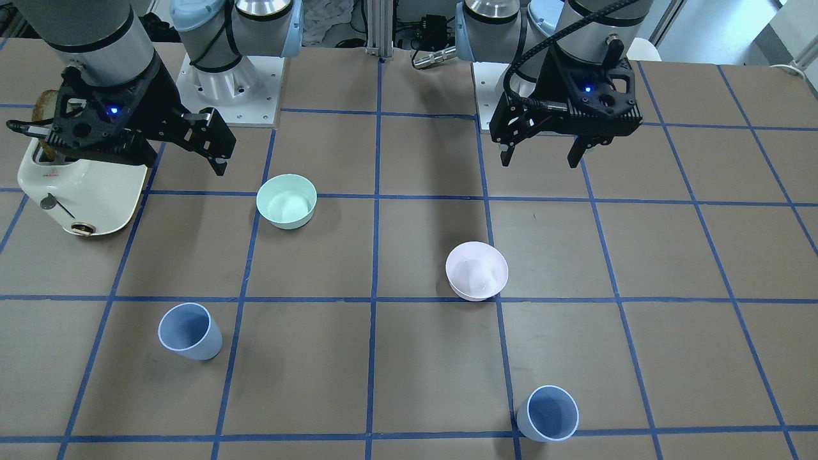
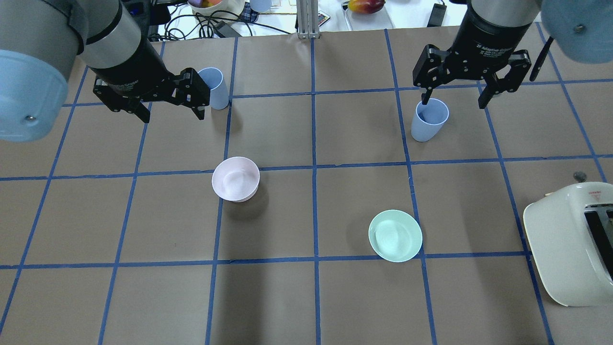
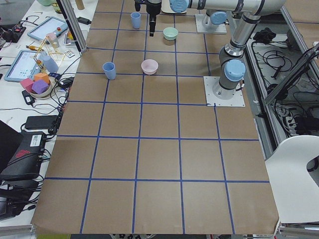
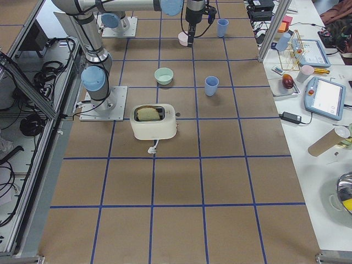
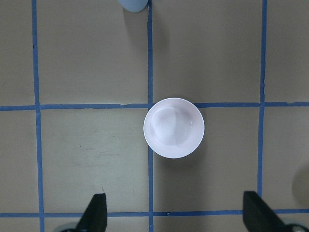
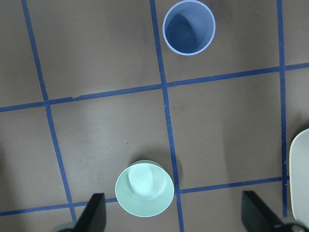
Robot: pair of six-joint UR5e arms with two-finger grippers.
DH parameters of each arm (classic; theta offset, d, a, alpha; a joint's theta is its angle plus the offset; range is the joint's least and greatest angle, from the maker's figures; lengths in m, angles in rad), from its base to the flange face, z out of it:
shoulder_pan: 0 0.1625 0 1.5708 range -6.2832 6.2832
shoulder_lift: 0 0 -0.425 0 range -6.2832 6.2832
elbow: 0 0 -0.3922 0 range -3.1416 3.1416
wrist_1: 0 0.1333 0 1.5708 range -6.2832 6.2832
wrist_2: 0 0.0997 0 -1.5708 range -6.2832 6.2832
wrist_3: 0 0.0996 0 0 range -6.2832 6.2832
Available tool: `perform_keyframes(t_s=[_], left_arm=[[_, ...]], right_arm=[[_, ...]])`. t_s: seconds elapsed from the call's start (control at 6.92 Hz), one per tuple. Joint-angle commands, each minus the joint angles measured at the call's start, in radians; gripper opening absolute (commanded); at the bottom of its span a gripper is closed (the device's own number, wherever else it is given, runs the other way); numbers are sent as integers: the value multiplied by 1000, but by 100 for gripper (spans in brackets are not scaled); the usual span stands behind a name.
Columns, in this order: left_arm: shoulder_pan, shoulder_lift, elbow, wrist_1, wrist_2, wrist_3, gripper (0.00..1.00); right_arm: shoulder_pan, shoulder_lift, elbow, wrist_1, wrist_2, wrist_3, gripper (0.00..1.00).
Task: Stack blue cups with both arms
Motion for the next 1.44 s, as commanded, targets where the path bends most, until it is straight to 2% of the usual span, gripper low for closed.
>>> perform_keyframes(t_s=[0.0, 0.87, 1.3], left_arm=[[0, 0, -2, -2, 2, 0, 100], [-2, -2, -2, 0, 0, 2, 100], [0, -58, 29, 20, -15, 6, 100]], right_arm=[[0, 2, 1, 0, 0, 1, 100], [0, 11, 13, -14, -14, 0, 100], [0, 17, 25, -20, -9, 4, 100]])
